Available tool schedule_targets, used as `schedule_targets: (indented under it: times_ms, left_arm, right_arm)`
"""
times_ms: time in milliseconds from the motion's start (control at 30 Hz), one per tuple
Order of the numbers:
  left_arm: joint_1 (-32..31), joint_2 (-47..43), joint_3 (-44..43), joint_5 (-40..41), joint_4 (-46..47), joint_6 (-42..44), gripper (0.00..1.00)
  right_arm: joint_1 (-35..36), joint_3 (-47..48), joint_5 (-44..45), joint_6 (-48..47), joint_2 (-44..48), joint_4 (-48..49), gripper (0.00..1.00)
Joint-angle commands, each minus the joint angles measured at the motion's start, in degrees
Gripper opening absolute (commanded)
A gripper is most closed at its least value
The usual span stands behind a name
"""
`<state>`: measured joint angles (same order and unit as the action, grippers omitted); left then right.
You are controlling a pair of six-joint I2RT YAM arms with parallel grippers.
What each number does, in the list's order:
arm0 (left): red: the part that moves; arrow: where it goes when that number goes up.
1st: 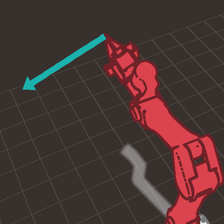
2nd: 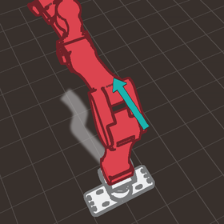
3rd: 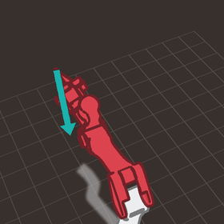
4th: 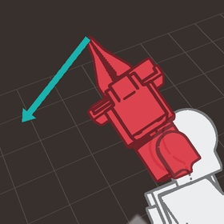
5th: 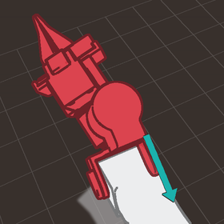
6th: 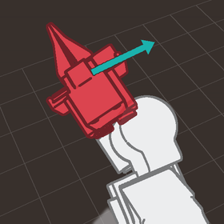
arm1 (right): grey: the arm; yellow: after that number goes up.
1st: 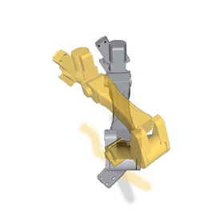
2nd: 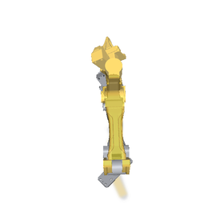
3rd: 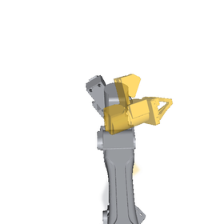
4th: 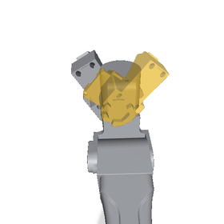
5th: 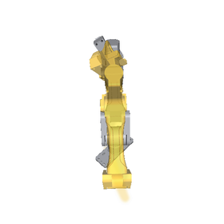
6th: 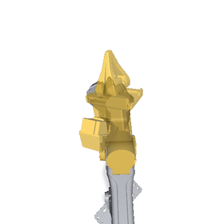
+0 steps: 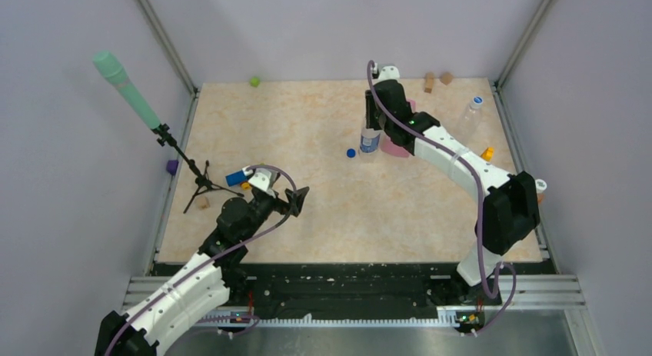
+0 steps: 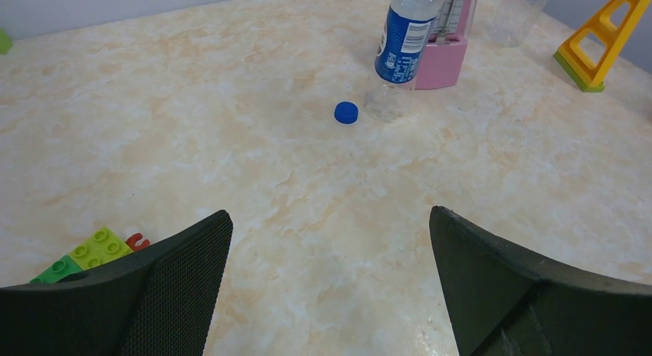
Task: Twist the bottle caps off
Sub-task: Place the plastic bottle at the center of the board.
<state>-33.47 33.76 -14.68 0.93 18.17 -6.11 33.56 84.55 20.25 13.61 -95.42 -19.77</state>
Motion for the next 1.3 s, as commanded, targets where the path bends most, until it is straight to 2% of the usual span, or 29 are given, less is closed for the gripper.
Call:
schedule_targets:
  times_ms: [0, 100, 400, 500, 733, 800, 1200, 1267]
  left_arm:
    - [0.0, 0.5, -2.4, -0.4, 0.8, 0.4, 0.99]
    - [-0.1, 1.0, -2.5, -0.3, 0.9, 0.5, 0.99]
    - [-0.1, 2.3, -3.2, -0.5, 0.0, 0.2, 0.99]
    - [-0.1, 2.2, -3.2, -0.4, 0.0, 0.2, 0.99]
    - [0.0, 1.5, -2.9, 0.4, -0.5, 0.1, 0.99]
    - [-0.1, 1.4, -2.9, 0.6, -0.4, 0.0, 0.99]
    - [0.0, 1.8, -2.9, 0.6, 0.4, -0.7, 0.99]
    - [0.0, 2.0, -3.3, 0.6, 0.1, -0.7, 0.99]
  right_arm:
    - [-0.4, 2.6, -1.7, 0.4, -0.9, -1.6, 0.34]
    - [-0.4, 2.6, -2.0, 0.3, -0.9, -1.3, 0.41]
    - [-0.4, 2.7, -2.3, 0.1, -0.7, -1.2, 0.46]
    - [-0.4, 2.8, -2.4, -0.1, -0.6, -1.2, 0.53]
    - [-0.4, 2.4, -3.5, -0.1, 0.6, -0.3, 0.64]
    - [-0.4, 2.3, -5.2, -0.9, 1.2, -0.1, 0.70]
    - [-0.4, -3.2, -5.1, -2.8, 14.0, 2.0, 0.72]
    - [-0.4, -4.3, -1.9, -3.2, 17.0, 2.8, 0.72]
